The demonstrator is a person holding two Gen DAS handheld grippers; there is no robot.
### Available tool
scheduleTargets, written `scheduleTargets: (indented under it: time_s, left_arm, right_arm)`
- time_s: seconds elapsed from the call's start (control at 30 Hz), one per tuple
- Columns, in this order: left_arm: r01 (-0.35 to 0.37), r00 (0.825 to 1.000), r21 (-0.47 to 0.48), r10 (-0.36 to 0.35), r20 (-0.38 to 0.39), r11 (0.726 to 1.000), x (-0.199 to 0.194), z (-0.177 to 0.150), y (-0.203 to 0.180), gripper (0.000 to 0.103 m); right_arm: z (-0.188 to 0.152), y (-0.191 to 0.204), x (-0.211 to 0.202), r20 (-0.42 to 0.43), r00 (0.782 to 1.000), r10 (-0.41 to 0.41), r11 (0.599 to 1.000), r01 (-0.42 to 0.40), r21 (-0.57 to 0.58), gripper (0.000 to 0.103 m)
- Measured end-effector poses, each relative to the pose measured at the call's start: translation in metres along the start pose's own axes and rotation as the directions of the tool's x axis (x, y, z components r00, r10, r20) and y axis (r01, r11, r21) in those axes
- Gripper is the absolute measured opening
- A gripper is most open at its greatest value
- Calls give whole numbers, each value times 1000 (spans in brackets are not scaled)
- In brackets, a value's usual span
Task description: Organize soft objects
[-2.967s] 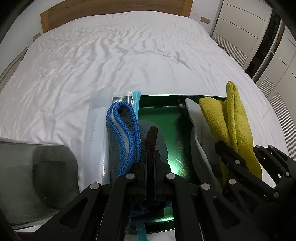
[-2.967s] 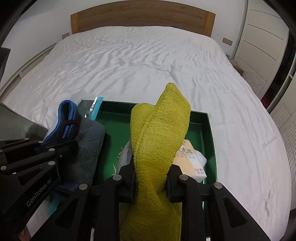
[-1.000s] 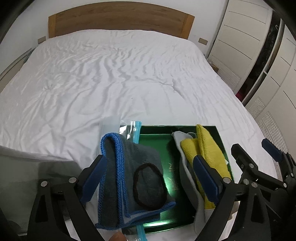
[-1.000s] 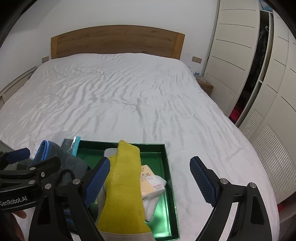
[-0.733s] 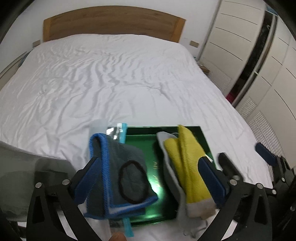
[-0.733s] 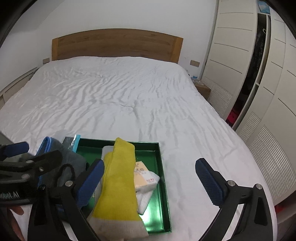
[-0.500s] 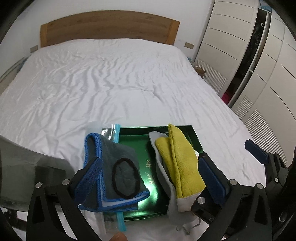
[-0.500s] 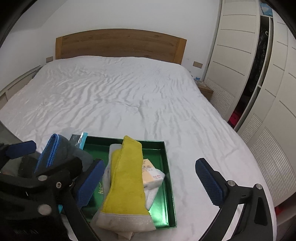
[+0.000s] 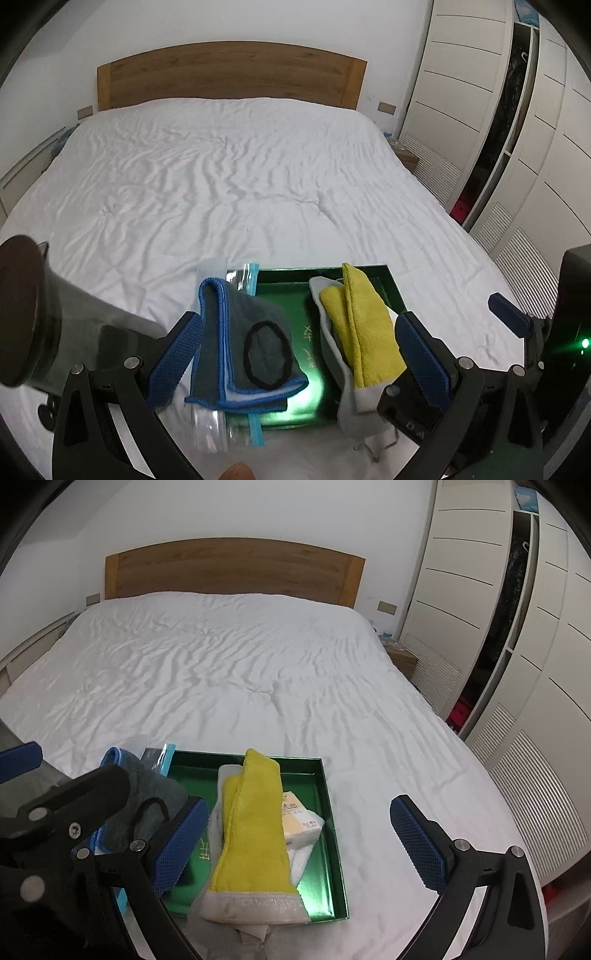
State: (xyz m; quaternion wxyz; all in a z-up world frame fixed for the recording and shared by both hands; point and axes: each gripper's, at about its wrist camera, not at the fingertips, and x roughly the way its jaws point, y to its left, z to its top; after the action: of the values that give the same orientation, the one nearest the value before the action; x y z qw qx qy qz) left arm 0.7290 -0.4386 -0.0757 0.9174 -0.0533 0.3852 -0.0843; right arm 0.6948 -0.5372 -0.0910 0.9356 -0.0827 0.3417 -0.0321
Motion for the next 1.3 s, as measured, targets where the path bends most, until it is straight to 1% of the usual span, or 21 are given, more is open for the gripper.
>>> scheduleTargets:
  time_s: [0.17,0.3,0.37,0.43,0.5,0.57,0.67,0.73,0.8,0.9,0.93,1.0,1.13,1.2,1.27,1.3]
  left_arm:
    - [21,1000,-54,-20,14,998,-27,-11,4,102]
    - [46,999,-78,-44,30,996,-61,-33,12,102]
    - [63,997,-65,-60,42,996,-77,-46,15,102]
    - [61,997,-47,-59,44,997,-91,-58,19,102]
    - [70,996,-21,-68,65,997,-107,-72,27,102]
    - [80,993,-6,-79,91,997,-125,-87,46,102]
    - [98,989,-15,-95,115,995,-148,-112,91,102]
    - [107,989,-16,-105,108,994,-157,-127,121,102]
    - [106,988,-10,-104,118,994,-167,-148,159,102]
    - [113,986,3,-112,123,994,-174,-173,200,102]
    - [114,985,13,-115,126,993,-176,-181,212,102]
    - [118,984,31,-121,129,993,-177,-196,233,102]
    - [138,983,38,-142,120,990,-178,-219,265,102]
    - [146,982,35,-150,116,989,-179,-227,277,102]
    - [176,977,17,-177,120,984,-180,-232,290,102]
    - [182,977,6,-181,114,983,-179,-233,296,102]
  right_arm:
    - [-3,-8,-17,13,999,-36,999,36,16,102]
    - [-10,-11,-39,28,997,-69,997,68,32,102]
    - [-17,-8,-54,40,996,-85,996,84,35,102]
    - [-25,-3,-71,56,994,-98,995,96,40,102]
    - [-37,6,-92,75,992,-104,994,101,48,102]
    - [-53,22,-117,96,989,-109,993,104,53,103]
    - [-79,51,-152,128,986,-105,993,98,63,103]
    - [-100,74,-175,144,985,-91,993,80,83,103]
    - [-124,102,-199,169,984,-57,993,38,114,103]
    - [-155,140,-223,200,979,-31,992,5,129,103]
    - [-167,159,-230,211,977,-12,992,-16,129,103]
    - [-182,183,-237,226,974,9,991,-39,126,103]
    - [-209,231,-248,250,967,53,990,-83,113,103]
    - [-212,243,-252,255,965,61,991,-90,103,103]
    - [-214,253,-255,265,963,56,992,-83,91,103]
    - [-212,257,-253,267,962,56,993,-81,85,103]
